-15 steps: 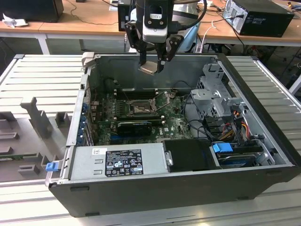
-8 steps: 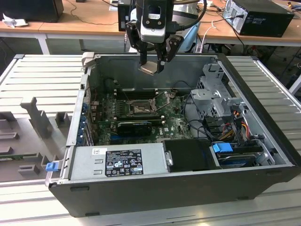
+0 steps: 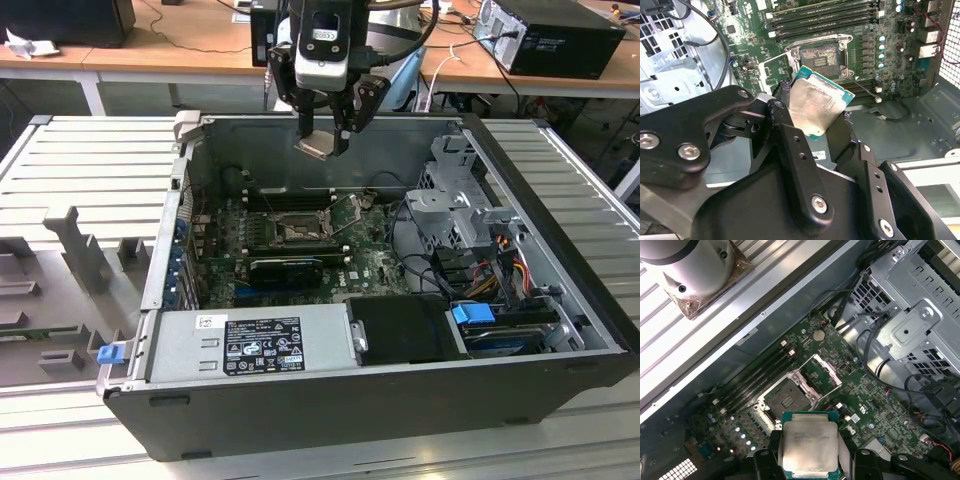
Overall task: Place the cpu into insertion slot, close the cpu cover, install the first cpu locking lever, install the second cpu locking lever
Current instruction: 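Place the cpu into insertion slot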
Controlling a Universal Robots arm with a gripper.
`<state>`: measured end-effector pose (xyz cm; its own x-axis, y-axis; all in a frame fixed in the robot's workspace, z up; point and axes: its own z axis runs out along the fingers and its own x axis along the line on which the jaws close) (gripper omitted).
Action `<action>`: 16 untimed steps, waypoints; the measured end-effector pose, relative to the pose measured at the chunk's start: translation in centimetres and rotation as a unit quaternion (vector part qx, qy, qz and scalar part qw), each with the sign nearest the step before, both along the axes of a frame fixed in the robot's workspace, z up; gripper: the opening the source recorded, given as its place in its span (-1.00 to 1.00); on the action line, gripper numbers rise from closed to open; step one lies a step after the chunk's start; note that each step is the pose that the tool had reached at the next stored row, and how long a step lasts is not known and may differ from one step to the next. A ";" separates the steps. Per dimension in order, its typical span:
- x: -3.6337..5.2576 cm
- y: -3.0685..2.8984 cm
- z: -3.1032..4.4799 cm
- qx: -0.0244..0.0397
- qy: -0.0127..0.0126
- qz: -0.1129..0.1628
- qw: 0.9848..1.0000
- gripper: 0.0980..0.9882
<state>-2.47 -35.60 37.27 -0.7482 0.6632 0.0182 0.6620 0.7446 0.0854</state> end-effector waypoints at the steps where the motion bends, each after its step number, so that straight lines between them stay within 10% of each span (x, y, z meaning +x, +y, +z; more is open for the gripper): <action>1: 0.00 0.00 -0.01 0.000 0.000 -0.004 1.000 -0.02; 16: 0.00 0.00 -0.04 0.000 0.000 -0.052 0.999 -0.02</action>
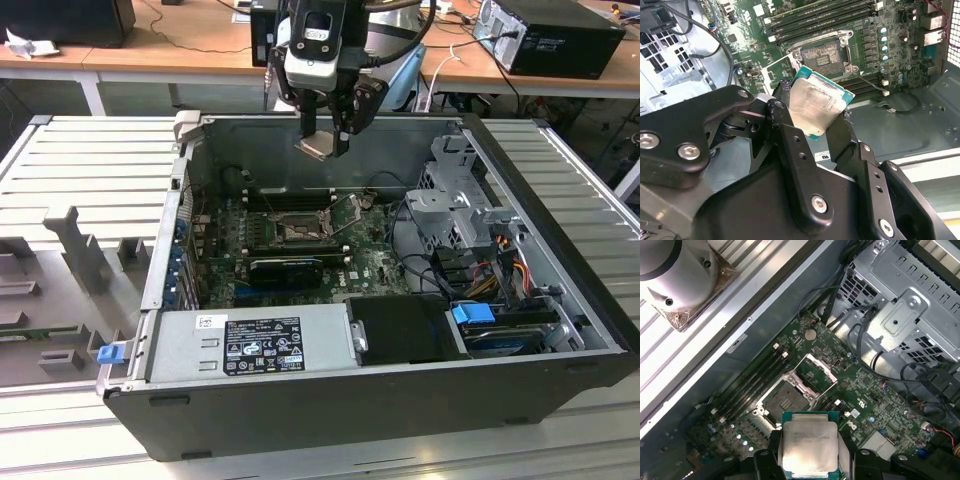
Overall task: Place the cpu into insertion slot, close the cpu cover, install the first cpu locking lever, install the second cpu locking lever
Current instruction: 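Place the cpu into insertion slot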
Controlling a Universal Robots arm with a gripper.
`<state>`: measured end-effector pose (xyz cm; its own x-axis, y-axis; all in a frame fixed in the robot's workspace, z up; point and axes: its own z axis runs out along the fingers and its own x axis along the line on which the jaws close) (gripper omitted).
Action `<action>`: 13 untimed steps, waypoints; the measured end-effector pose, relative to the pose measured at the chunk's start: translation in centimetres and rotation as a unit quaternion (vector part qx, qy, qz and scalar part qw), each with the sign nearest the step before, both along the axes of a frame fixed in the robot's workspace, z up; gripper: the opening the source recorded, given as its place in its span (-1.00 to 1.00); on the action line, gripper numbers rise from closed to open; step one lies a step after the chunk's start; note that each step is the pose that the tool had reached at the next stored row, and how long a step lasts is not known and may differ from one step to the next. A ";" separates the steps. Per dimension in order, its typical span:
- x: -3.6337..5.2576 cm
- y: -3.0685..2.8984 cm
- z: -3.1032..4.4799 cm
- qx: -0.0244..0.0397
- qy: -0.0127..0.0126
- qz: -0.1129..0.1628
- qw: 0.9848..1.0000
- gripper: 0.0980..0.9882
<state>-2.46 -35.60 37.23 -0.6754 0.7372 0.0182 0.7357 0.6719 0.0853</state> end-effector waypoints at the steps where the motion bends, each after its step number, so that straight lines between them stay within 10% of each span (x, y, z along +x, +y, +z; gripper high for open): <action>1: 0.00 0.00 -0.01 0.000 0.000 -0.003 1.000 -0.02; 13: 0.00 0.00 -0.02 0.000 0.000 -0.033 0.999 -0.02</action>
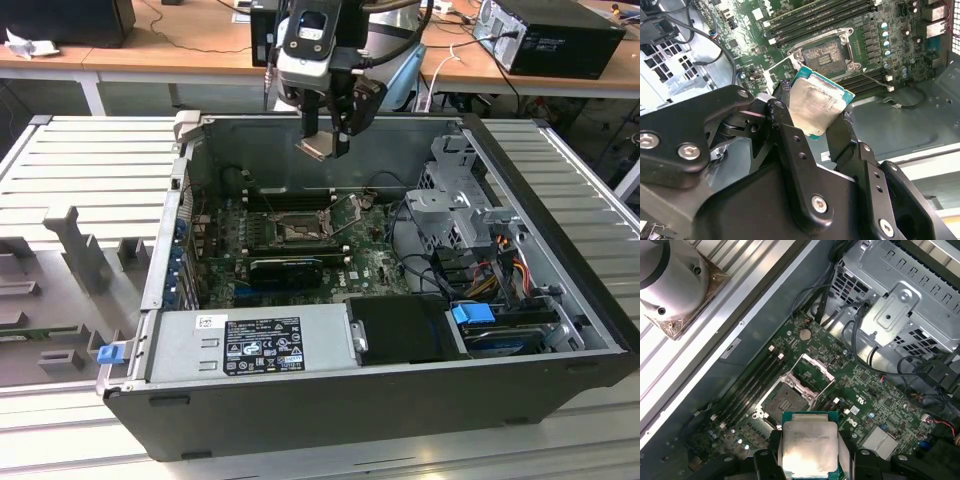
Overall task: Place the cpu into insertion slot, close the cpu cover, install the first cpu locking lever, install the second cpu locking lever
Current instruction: 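Place the cpu into insertion slot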
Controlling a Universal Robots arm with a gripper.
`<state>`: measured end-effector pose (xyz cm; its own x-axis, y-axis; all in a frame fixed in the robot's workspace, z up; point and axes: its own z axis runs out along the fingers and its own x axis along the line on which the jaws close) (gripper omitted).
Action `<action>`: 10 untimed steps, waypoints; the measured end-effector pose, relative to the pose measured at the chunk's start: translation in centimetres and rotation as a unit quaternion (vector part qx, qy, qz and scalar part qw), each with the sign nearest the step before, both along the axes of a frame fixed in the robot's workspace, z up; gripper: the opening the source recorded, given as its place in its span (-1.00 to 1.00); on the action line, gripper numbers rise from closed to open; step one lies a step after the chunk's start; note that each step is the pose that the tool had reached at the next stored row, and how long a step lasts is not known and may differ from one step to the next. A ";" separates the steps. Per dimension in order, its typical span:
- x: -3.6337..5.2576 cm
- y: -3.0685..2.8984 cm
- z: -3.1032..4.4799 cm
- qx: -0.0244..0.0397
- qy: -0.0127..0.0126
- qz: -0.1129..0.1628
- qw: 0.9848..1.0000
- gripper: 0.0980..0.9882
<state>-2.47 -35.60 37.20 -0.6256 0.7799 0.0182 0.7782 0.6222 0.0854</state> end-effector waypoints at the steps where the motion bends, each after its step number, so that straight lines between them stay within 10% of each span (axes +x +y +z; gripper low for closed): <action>1: 0.00 0.00 0.00 0.000 0.000 -0.003 1.000 -0.02; 10: 0.00 0.00 -0.04 0.000 0.000 -0.033 0.999 -0.02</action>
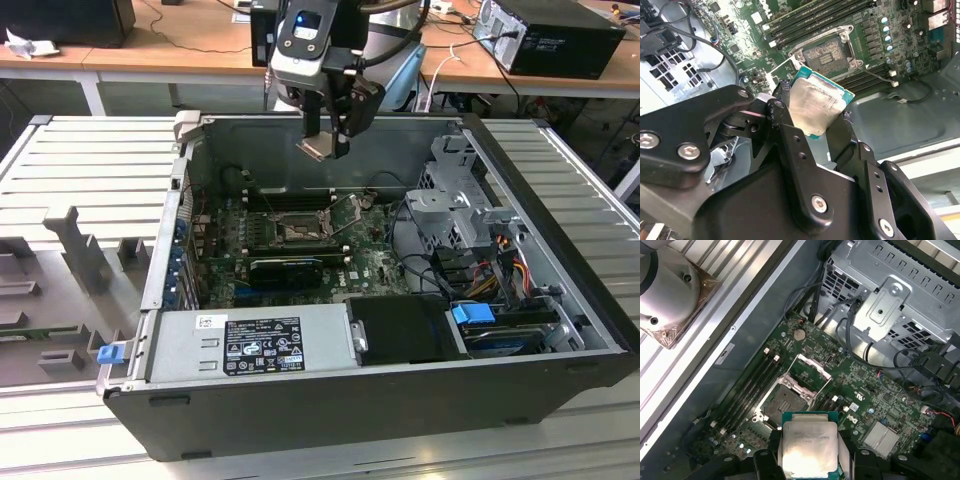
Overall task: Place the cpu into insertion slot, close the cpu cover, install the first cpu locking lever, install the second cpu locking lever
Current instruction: 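Place the cpu into insertion slot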
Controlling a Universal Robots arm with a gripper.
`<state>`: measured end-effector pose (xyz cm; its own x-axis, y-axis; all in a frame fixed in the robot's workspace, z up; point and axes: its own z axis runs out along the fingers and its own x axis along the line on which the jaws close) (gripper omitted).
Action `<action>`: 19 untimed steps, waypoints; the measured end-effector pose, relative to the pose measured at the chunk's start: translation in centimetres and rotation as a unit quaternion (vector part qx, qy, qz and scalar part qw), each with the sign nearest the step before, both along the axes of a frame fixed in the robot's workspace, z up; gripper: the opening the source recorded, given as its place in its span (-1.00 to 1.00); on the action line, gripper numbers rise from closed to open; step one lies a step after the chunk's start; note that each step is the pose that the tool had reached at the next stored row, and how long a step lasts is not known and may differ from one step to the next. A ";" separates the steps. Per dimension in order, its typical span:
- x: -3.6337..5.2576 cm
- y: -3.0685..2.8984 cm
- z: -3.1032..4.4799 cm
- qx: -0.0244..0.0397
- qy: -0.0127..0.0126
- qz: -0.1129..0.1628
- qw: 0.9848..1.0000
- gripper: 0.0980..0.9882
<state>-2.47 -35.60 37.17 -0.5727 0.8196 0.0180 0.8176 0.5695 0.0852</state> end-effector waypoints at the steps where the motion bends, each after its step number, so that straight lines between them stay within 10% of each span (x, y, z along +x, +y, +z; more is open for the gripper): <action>1: 0.00 0.00 0.00 0.000 0.000 -0.002 1.000 -0.02; 19: 0.00 0.00 -0.05 0.000 0.000 -0.058 0.998 -0.02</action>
